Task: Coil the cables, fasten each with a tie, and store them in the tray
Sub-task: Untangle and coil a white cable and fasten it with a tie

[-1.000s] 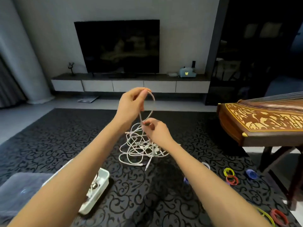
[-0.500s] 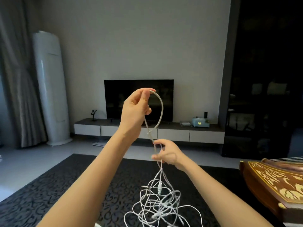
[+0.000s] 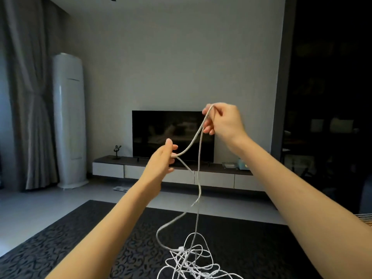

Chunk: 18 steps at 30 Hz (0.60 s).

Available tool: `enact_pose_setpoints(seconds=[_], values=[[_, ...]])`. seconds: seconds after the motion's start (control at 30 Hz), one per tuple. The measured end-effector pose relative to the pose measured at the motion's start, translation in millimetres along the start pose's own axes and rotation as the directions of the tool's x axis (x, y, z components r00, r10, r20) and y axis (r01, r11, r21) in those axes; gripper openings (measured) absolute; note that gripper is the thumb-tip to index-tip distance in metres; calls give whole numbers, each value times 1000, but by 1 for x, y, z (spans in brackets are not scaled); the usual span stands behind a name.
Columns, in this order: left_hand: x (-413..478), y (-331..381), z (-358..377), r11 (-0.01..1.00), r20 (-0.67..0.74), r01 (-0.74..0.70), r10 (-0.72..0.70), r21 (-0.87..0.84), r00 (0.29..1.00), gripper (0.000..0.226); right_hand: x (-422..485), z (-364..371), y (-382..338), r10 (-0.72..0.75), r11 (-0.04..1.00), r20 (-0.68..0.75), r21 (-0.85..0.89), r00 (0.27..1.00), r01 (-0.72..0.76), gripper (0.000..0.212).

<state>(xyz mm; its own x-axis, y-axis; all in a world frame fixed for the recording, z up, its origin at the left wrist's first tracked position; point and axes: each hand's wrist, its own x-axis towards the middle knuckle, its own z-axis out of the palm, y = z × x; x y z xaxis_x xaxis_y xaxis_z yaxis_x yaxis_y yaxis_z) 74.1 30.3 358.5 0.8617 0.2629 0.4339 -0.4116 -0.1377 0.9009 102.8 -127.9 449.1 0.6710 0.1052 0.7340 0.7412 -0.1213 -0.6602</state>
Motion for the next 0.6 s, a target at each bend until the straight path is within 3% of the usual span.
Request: enact_pose_setpoints(seconds=[0.1, 0.17, 0.23, 0.33, 0.43, 0.53, 0.6], values=[[-3, -6, 4, 987, 130, 51, -31, -154, 991, 57, 6, -3, -17, -134, 987, -72, 83, 988, 139, 24], [-6, -11, 9, 991, 231, 38, -7, -132, 973, 55, 9, -2, -23, -200, 966, -53, 153, 978, 206, 21], [-8, -20, 17, 998, 298, 35, -17, -55, 954, 31, 10, 0, -25, -255, 950, 4, 190, 967, 250, 19], [-14, -46, 30, 992, 415, 22, -73, 126, 907, 43, 5, 1, -21, -281, 937, 61, 233, 958, 260, 18], [-32, -77, 42, 957, 466, -3, -138, 290, 874, 19, -6, -5, -9, -239, 932, 74, 297, 968, 207, 18], [-38, -101, 47, 942, 353, 125, -237, 312, 905, 34, -28, -24, 20, -173, 967, 148, 212, 974, 140, 16], [-31, -108, 41, 953, 155, 266, -288, 145, 945, 35, -56, -40, 51, -66, 997, 295, -7, 953, 71, 23]])
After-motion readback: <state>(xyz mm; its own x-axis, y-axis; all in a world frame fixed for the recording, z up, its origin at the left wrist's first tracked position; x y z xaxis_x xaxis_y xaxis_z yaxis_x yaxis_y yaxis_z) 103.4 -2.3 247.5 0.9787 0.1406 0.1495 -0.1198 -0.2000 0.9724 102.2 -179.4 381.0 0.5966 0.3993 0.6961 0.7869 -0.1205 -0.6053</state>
